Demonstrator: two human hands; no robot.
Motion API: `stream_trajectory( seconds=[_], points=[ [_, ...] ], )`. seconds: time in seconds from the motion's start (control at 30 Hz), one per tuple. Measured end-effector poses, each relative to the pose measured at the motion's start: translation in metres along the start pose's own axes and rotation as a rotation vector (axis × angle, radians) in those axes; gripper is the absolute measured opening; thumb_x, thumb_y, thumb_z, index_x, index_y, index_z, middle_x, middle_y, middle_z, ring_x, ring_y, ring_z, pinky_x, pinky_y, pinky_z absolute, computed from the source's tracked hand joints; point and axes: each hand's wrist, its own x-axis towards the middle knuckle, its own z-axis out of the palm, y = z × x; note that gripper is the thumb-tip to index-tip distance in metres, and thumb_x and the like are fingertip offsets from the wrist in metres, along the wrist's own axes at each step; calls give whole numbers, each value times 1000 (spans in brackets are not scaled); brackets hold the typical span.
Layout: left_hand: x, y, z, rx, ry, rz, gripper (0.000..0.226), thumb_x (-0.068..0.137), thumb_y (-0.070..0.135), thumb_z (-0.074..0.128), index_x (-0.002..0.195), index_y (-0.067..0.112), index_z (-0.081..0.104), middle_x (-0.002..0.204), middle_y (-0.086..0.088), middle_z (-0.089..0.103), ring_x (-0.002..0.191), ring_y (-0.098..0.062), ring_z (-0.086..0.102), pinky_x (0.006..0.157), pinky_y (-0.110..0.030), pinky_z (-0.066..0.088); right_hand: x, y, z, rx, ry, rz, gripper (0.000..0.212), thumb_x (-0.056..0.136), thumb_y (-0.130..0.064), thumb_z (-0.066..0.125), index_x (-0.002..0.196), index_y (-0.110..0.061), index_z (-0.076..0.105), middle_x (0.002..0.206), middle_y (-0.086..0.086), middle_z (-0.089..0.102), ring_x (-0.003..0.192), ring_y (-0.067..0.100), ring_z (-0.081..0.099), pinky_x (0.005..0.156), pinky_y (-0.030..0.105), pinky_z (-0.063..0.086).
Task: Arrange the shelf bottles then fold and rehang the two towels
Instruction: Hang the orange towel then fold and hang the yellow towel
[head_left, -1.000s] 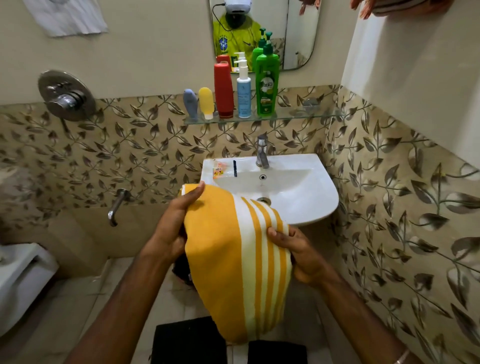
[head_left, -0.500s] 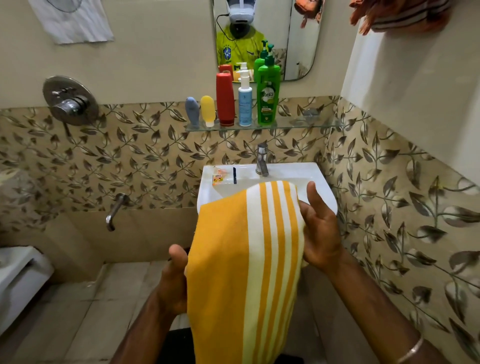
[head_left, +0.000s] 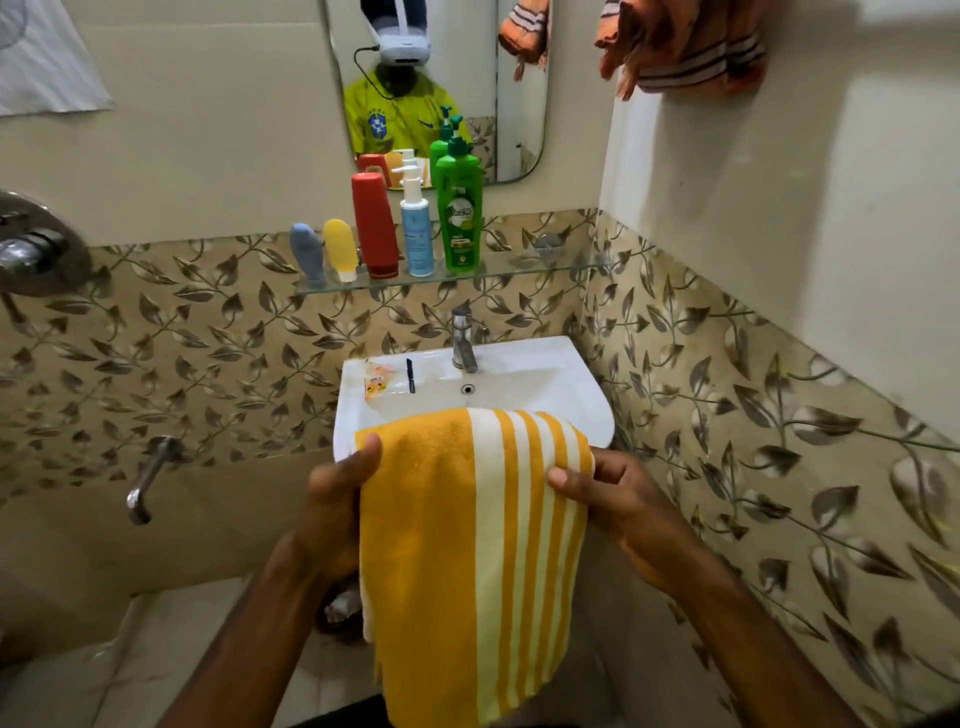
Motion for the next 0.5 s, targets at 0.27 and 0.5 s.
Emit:
stream_trajectory(
  seconds=[0.27, 0.5],
  points=[
    [47, 50, 30, 705, -7, -106, 64, 61, -1, 84, 115, 25, 63, 109, 1, 76, 103, -20, 71, 90, -36, 57, 0, -27, -22, -196, 122, -252, 31, 75, -15, 74, 103, -27, 74, 115, -24, 71, 108, 0, 67, 86, 19, 57],
    [100, 101, 44, 1076, 97, 244, 18, 73, 13, 82, 89, 18, 75, 78, 7, 78, 77, -4, 73, 71, -24, 55, 19, -34, -32, -664, 521, -602, 35, 87, -44, 68, 113, -21, 72, 108, -13, 57, 105, 7, 62, 81, 21, 57]
  ],
)
